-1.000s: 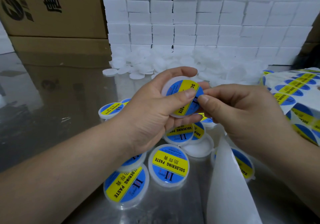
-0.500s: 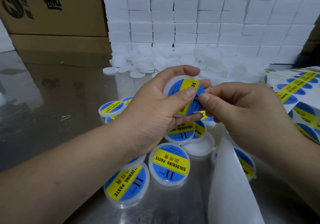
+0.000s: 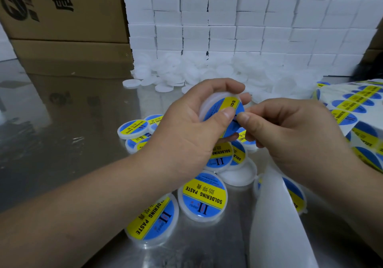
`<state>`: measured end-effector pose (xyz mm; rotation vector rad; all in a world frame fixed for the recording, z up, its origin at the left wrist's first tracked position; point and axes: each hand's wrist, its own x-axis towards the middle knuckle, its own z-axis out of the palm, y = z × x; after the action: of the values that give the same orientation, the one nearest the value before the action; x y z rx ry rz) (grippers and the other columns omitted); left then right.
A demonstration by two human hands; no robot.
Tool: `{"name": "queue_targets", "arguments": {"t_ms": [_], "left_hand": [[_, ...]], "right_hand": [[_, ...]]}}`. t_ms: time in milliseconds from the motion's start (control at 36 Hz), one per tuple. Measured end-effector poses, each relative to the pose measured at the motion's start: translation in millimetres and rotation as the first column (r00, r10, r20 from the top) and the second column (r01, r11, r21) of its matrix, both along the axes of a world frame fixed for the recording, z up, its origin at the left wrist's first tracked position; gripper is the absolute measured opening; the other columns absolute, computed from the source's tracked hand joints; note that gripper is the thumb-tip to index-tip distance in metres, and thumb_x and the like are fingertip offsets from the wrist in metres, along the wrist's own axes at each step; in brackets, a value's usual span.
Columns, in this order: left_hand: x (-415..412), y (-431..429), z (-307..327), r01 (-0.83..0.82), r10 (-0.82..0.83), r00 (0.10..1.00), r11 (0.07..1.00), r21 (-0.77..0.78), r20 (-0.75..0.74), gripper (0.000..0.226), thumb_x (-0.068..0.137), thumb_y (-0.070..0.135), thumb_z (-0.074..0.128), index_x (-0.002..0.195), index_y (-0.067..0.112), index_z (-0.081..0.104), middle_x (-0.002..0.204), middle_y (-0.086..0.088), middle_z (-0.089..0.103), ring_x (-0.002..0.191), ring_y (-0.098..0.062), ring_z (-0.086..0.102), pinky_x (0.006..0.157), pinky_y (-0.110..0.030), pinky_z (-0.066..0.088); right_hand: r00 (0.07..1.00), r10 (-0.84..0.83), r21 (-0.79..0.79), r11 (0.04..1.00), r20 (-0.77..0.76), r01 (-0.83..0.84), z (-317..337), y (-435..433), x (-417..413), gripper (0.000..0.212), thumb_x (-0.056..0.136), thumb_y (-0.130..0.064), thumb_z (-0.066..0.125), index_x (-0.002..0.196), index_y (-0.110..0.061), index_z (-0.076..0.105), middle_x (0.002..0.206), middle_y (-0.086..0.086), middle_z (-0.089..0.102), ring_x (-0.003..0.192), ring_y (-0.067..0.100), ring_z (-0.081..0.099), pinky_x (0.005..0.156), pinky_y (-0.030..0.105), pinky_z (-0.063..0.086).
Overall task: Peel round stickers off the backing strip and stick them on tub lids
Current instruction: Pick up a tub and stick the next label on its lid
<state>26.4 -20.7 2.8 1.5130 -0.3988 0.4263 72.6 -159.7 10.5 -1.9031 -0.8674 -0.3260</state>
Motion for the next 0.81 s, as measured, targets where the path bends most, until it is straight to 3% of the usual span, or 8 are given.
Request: {"name": "queue_targets", "arguments": {"t_ms": [111,194,361,472,528,611,694,806], "left_hand": [[-3.1,-2.1,-0.5,-0.034,0.032,0.999,0.998,0.051,0.04,0.029,0.081,0.013,0.05,0.086,0.036,0.065,0.105,0.009,0.068,0.093,-0.009,0.066,0.081,-0.027,0.054],[-5.3,-3.8,-0.2,-0.023,0.021,0.999,0.999,0.047,0.035,0.028,0.082,0.014,0.049,0.087,0.037,0.064,0.105,0.009,0.068,0.092,-0.007,0.066,0.077,-0.024,0.055],[-8.6,-5.1,2.5,-0.03,0.03,1.0,0.999,0.037,0.006,0.028,0.093,0.011,0.048,0.098,0.039,0.053,0.101,0.006,0.069,0.087,-0.009,0.069,0.066,-0.021,0.055],[-10.4,-5.0,7.1,-0.046,0.046,0.999,0.999,-0.006,0.019,0.026,0.093,0.012,0.048,0.097,0.038,0.052,0.096,0.004,0.069,0.083,-0.011,0.07,0.055,-0.02,0.054],[-10.4,-5.7,9.2,-0.066,0.066,0.998,0.998,-0.015,0.015,0.019,0.091,0.018,0.05,0.097,0.036,0.051,0.091,0.005,0.071,0.073,-0.015,0.071,0.051,-0.02,0.052],[-8.6,-5.9,8.5,-0.118,0.117,0.993,0.993,-0.007,-0.034,0.01,0.085,0.028,0.051,0.094,0.031,0.051,0.069,0.003,0.068,0.049,-0.017,0.065,0.044,-0.022,0.051],[-6.2,-5.7,5.5,-0.135,0.14,0.987,0.989,0.068,-0.077,0.018,0.079,0.043,0.053,0.09,0.028,0.053,0.06,-0.002,0.065,0.039,-0.016,0.057,0.038,-0.023,0.047],[-6.8,-4.6,2.7,-0.124,0.137,0.985,0.985,0.12,-0.106,0.018,0.078,0.047,0.052,0.086,0.032,0.056,0.054,0.001,0.062,0.035,-0.012,0.052,0.037,-0.019,0.042]], "right_hand": [[0.999,-0.049,-0.005,0.999,-0.008,0.049,0.6,0.6,-1.3,0.016,0.068,-0.042,0.058,0.056,-0.035,0.067,0.052,-0.012,0.061,0.047,0.001,0.051,0.046,0.011,0.037],[0.998,-0.065,-0.015,0.998,-0.002,0.065,1.9,0.2,-2.9,0.007,0.068,-0.044,0.057,0.068,-0.047,0.064,0.056,-0.012,0.063,0.049,0.004,0.052,0.047,0.015,0.038],[0.995,-0.099,-0.042,0.994,0.031,0.101,1.5,0.4,-4.2,0.01,0.066,-0.052,0.056,0.068,-0.046,0.063,0.056,-0.009,0.062,0.053,0.013,0.053,0.049,0.024,0.039],[0.985,-0.168,-0.084,0.982,0.028,0.17,1.4,-2.1,1.2,0.073,0.049,-0.08,0.051,0.06,-0.008,0.059,0.047,0.007,0.055,0.041,0.016,0.041,0.039,0.022,0.029],[0.98,-0.199,-0.113,0.973,0.02,0.2,-0.1,-3.1,3.7,0.083,0.051,-0.085,0.048,0.061,-0.004,0.057,0.055,0.015,0.057,0.047,0.023,0.045,0.042,0.029,0.033],[0.989,-0.146,-0.068,0.987,0.026,0.148,-0.8,-2.8,4.6,0.07,0.061,-0.077,0.035,0.072,-0.011,0.057,0.063,0.014,0.057,0.053,0.022,0.051,0.053,0.036,0.043],[0.997,-0.057,-0.079,0.995,0.045,0.061,0.9,-2.8,3.1,0.057,0.068,-0.071,0.033,0.078,-0.02,0.055,0.069,0.006,0.06,0.058,0.018,0.054,0.06,0.043,0.046],[0.989,-0.015,-0.211,0.976,0.149,0.047,-2.4,-2.2,3.2,0.055,0.075,-0.063,0.025,0.067,-0.015,0.048,0.07,-0.002,0.057,0.063,0.014,0.05,0.058,0.034,0.041]]}}
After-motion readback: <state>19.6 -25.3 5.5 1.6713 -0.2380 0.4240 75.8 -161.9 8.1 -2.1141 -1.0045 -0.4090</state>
